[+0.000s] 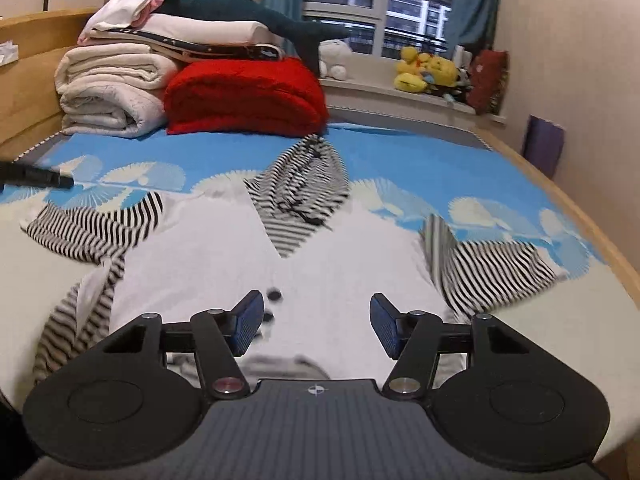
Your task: Fold small clothes
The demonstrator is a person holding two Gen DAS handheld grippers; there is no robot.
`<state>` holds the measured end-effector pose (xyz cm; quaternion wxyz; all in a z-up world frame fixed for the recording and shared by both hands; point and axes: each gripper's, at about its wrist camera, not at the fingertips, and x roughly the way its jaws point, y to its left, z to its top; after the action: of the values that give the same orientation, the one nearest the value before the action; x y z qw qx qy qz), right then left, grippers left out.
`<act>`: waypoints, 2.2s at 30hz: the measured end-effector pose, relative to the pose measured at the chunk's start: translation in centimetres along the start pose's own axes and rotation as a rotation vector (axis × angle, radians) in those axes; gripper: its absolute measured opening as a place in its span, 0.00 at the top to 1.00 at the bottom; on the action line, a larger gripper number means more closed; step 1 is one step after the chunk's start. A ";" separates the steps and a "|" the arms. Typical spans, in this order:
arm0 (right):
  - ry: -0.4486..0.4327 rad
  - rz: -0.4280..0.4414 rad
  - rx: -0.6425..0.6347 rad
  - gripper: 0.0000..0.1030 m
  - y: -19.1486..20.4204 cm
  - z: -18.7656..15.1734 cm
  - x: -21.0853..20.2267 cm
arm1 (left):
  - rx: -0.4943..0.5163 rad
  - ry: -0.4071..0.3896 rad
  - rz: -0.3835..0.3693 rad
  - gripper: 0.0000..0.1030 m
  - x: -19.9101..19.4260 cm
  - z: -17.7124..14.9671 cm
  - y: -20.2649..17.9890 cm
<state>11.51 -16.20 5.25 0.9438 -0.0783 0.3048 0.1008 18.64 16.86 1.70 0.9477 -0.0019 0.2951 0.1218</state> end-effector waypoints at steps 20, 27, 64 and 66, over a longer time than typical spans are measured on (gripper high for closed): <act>-0.039 0.218 -0.018 0.72 4.8 10.9 14.3 | -0.199 0.175 0.365 0.51 12.1 -2.1 13.2; 0.010 0.235 -0.057 0.73 4.8 10.5 15.9 | -0.376 0.187 0.501 0.51 15.5 -4.1 19.2; 0.308 -0.052 -0.068 0.88 -4.8 6.0 19.4 | -0.132 -0.098 0.027 0.98 10.5 5.5 -0.3; 0.286 -0.059 -0.021 0.89 -6.2 6.4 18.8 | -0.130 -0.108 -0.124 0.98 8.4 6.2 -4.9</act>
<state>31.51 -18.14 -0.23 0.8925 -0.1106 0.4325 0.0639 29.91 14.51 1.81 0.9658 -0.0751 0.2341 0.0819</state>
